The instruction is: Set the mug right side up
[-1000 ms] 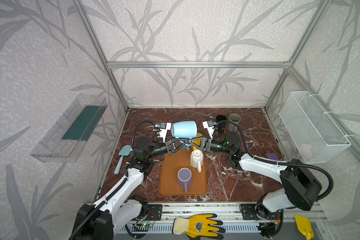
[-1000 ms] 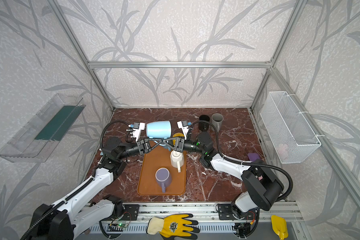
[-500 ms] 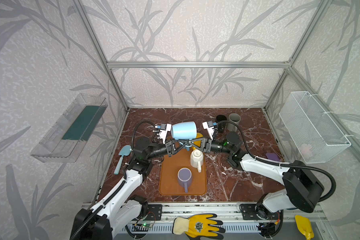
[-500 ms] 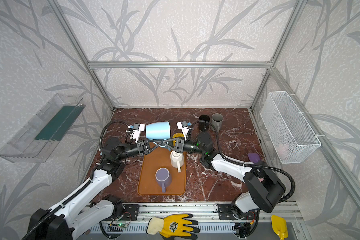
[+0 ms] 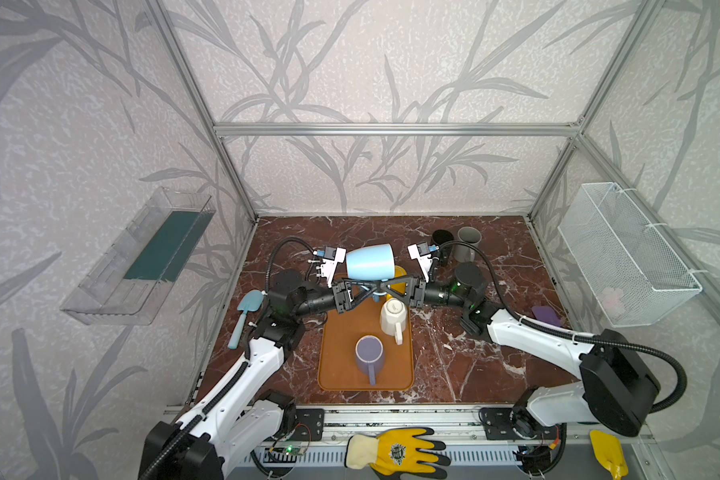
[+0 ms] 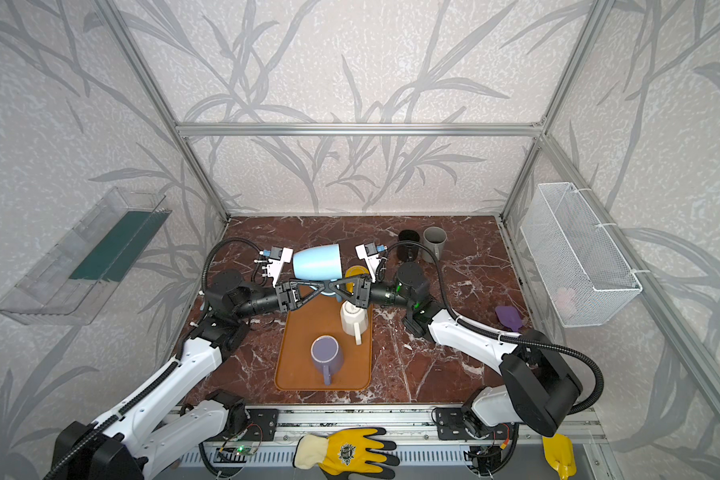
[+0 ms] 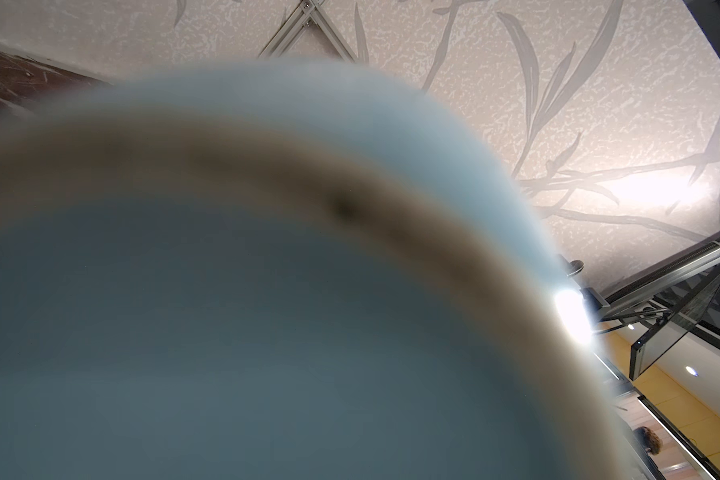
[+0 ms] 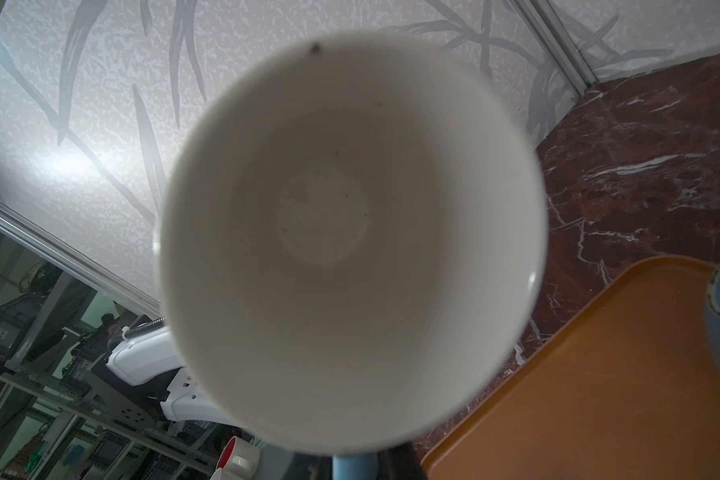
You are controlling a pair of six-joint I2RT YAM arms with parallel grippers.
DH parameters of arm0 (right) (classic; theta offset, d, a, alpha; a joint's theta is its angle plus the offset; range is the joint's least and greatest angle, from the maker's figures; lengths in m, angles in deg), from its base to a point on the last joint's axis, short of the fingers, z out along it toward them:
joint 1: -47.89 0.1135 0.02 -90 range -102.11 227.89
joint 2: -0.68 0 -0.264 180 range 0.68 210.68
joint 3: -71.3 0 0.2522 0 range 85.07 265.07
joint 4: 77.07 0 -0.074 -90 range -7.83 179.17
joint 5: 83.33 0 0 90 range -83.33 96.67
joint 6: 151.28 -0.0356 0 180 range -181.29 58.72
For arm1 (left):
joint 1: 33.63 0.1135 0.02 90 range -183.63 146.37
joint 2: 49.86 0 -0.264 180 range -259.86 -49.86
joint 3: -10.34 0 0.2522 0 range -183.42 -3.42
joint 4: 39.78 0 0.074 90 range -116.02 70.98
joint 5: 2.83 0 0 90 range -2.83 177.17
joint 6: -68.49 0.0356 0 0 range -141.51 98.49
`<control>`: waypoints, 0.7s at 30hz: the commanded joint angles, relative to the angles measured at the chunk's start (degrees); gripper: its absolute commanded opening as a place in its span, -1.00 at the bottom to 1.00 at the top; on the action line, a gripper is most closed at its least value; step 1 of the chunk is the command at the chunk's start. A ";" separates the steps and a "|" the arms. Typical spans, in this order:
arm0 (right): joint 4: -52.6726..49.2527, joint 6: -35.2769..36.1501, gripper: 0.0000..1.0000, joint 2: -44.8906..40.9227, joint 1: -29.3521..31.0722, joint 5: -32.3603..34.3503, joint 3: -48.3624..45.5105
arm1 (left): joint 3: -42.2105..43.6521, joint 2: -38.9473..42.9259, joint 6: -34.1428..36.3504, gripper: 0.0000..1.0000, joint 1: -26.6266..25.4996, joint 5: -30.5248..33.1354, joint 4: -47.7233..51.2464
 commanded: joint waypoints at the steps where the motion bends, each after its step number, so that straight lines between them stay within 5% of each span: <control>1: 1.10 2.99 -1.00 -3.11 0.16 -0.78 1.72 | -2.74 0.81 1.60 -0.30 -0.01 -0.71 -0.53; 14: -4.98 5.81 -1.00 -5.92 0.16 -1.32 1.78 | -4.27 1.90 4.82 -0.37 0.08 -0.33 5.35; 21: -4.03 5.55 -1.00 -5.55 0.50 -1.61 2.15 | -4.28 1.50 4.73 -0.68 0.09 -0.84 5.25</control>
